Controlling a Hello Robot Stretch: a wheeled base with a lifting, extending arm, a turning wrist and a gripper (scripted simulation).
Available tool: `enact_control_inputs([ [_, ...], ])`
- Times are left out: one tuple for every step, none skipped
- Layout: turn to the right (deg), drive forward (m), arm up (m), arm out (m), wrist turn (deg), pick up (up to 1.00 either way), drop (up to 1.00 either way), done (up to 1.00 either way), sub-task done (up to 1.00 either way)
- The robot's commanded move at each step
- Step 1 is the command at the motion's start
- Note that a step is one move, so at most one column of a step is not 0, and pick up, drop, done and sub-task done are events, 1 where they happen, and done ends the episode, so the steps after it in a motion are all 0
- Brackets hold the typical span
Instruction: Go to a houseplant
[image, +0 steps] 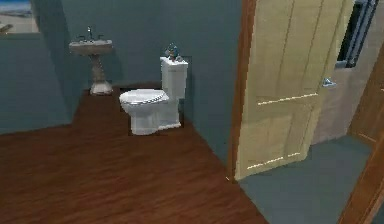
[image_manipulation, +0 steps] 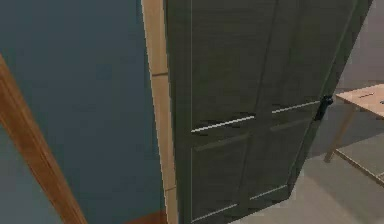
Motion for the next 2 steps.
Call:
enact_control_inputs([
  [12.0,0.00,0.00,0.00,0.0,0.00,0.00,0.00,0.00],
  [0.0,1.00,0.00,0.00,0.0,0.00,0.00,0.00,0.00],
])
